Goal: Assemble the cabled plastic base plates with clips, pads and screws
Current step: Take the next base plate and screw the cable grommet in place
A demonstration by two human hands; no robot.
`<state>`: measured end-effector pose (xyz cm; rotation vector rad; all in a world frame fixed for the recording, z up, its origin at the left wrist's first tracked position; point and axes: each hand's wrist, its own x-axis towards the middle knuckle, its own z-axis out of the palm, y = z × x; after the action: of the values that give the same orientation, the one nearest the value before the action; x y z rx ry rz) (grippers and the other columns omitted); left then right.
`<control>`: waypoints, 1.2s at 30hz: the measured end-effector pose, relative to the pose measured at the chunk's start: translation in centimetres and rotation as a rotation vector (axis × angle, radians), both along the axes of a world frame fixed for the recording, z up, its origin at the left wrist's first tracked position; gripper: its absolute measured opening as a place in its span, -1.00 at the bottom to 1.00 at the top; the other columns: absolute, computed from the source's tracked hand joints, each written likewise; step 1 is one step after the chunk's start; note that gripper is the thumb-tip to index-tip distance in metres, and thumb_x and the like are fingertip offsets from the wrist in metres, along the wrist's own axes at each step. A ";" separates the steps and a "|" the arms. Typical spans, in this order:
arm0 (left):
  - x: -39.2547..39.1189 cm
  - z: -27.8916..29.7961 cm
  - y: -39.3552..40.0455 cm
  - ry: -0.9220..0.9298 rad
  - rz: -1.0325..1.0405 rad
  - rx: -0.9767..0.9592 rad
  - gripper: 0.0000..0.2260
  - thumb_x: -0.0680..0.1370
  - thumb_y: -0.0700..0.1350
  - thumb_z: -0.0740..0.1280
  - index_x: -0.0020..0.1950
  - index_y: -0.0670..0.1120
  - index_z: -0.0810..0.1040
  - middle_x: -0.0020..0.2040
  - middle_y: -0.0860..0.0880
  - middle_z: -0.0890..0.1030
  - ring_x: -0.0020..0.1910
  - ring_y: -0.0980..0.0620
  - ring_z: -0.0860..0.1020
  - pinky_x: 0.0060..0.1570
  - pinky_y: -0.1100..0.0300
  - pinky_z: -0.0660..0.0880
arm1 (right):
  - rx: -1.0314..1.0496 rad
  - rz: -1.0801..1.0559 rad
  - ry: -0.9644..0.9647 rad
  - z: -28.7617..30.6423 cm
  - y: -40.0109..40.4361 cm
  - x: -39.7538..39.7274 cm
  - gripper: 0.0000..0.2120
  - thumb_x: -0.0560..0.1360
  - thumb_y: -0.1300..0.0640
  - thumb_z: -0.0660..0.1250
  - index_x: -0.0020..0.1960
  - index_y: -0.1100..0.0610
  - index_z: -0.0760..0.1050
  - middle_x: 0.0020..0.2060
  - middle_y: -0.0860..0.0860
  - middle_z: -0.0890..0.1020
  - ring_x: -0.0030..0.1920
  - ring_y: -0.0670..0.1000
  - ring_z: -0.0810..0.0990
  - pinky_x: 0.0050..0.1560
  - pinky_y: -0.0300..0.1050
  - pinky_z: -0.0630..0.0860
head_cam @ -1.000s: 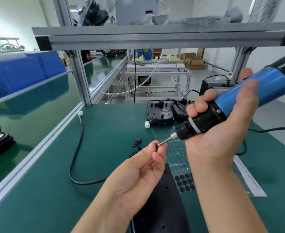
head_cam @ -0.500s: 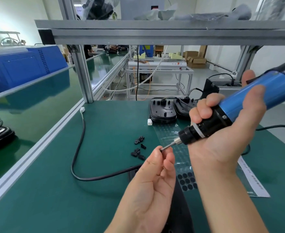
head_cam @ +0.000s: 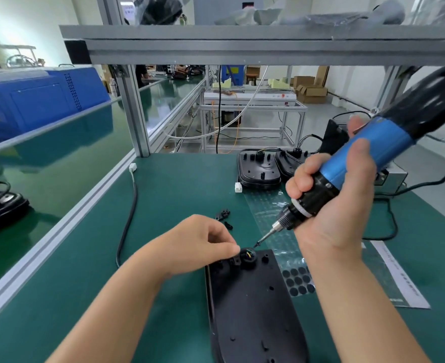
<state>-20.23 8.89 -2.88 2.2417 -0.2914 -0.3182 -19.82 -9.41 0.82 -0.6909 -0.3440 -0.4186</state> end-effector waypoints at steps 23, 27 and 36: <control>1.0 -2.5 0.3 -0.018 0.059 -0.158 -0.92 0.45 -0.11 0.42 -0.24 -0.05 0.64 -0.37 0.05 0.62 -0.39 0.13 0.52 -0.27 0.22 0.47 | -0.449 -0.059 -0.150 -1.7 4.5 0.6 -0.87 0.44 0.03 0.27 -0.18 -0.20 0.52 -0.46 0.05 0.48 -0.57 0.02 0.41 -0.46 -0.13 0.39; 1.1 -2.6 0.2 -0.023 0.067 -0.182 -0.86 0.44 -0.11 0.43 -0.33 0.01 0.62 -0.44 0.10 0.56 -0.45 0.16 0.45 -0.37 0.33 0.39 | -0.497 0.003 -0.160 -1.6 5.0 0.6 -0.89 0.42 0.04 0.30 -0.15 -0.20 0.50 -0.45 0.06 0.48 -0.57 0.03 0.41 -0.49 -0.14 0.40; 0.9 -2.9 0.3 -0.013 0.065 -0.211 -0.81 0.42 -0.10 0.42 -0.40 0.06 0.59 -0.48 0.09 0.55 -0.50 0.20 0.41 -0.42 0.41 0.32 | -0.583 0.084 -0.162 -1.6 5.4 1.1 -0.75 0.43 -0.03 0.40 -0.06 0.07 0.39 -0.43 0.13 0.45 -0.55 0.07 0.39 -0.49 -0.12 0.40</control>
<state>-19.29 9.19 -5.81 2.0412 -0.2468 -0.2274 -18.73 -3.99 -0.82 -1.2088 -0.6592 -0.2934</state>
